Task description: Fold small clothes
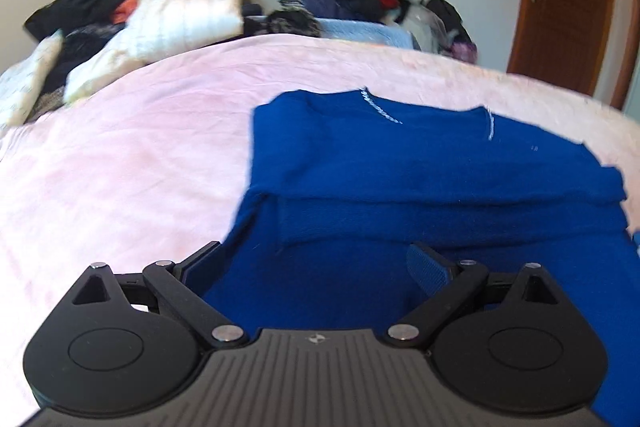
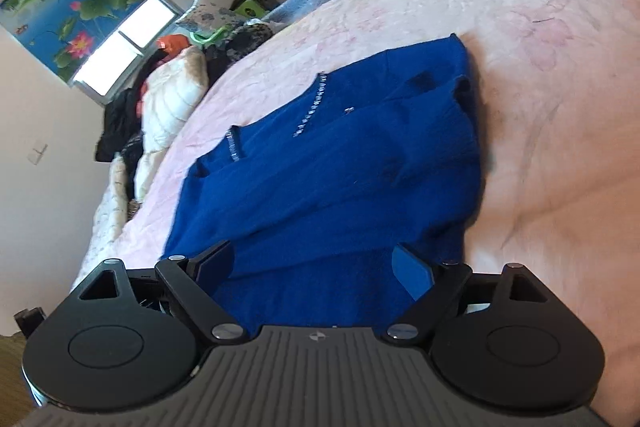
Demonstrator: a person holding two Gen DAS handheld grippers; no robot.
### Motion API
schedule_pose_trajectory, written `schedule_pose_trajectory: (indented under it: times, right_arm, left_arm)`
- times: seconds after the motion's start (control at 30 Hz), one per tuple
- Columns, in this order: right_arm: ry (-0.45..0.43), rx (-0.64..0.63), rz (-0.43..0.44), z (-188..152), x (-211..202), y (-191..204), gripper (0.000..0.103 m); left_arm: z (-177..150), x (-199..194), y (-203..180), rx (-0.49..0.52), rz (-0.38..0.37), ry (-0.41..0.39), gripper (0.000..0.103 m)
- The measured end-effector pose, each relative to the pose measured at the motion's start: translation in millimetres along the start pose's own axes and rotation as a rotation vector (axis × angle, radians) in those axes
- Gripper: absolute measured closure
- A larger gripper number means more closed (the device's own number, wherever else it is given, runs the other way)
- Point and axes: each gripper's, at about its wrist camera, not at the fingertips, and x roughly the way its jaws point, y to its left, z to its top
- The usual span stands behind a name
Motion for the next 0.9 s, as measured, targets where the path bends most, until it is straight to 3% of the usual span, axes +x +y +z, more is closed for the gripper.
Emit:
schedule_pose_trajectory:
  times: [0.23,0.33,0.47,0.5,0.53,0.6,0.7,0.8,0.9]
  right_arm:
    - [0.037,0.028,0.059,-98.0,-74.4,11.4,0.013]
    - [0.076,-0.048,0.040,-137.9,-88.0,28.4,0.013]
    - [0.203,-0.108,0.050,-174.8,-79.9,45.0,0.013]
    - [0.196,-0.150,0.053,-181.9,-81.6,48.7,0.009]
    - [0.194,-0.193,0.059,-187.2,-83.4,51.4,0.009]
    - [0.204,-0.274,0.049,-194.9,-88.0,57.4,0.009]
    - [0.221,-0.312,0.030,-196.5,-92.6,62.7,0.008]
    - [0.228,-0.256,0.001,-188.9,-97.5,64.1,0.008]
    - [0.182,-0.082,0.040,-181.6,-120.9,47.2,0.007]
  left_arm:
    - [-57.7,-80.4,35.7,-0.164,-0.042,0.062,0.005]
    - [-82.9,-104.6,38.6,-0.221,-0.159,0.049,0.005]
    - [-97.6,-107.1,28.0,-0.186,-0.247,0.117,0.005]
    - [-101.5,-105.7,25.5,-0.166,-0.262,0.138,0.005]
    - [-105.3,-102.7,24.0,-0.149,-0.272,0.166,0.005]
    - [-115.9,-107.2,15.6,-0.067,-0.257,0.148,0.005]
    - [-122.0,-113.5,4.6,0.025,-0.216,0.147,0.005]
    - [-117.5,-124.4,15.3,-0.045,-0.204,0.164,0.005]
    - [-117.0,-139.9,39.8,-0.132,-0.171,0.163,0.005]
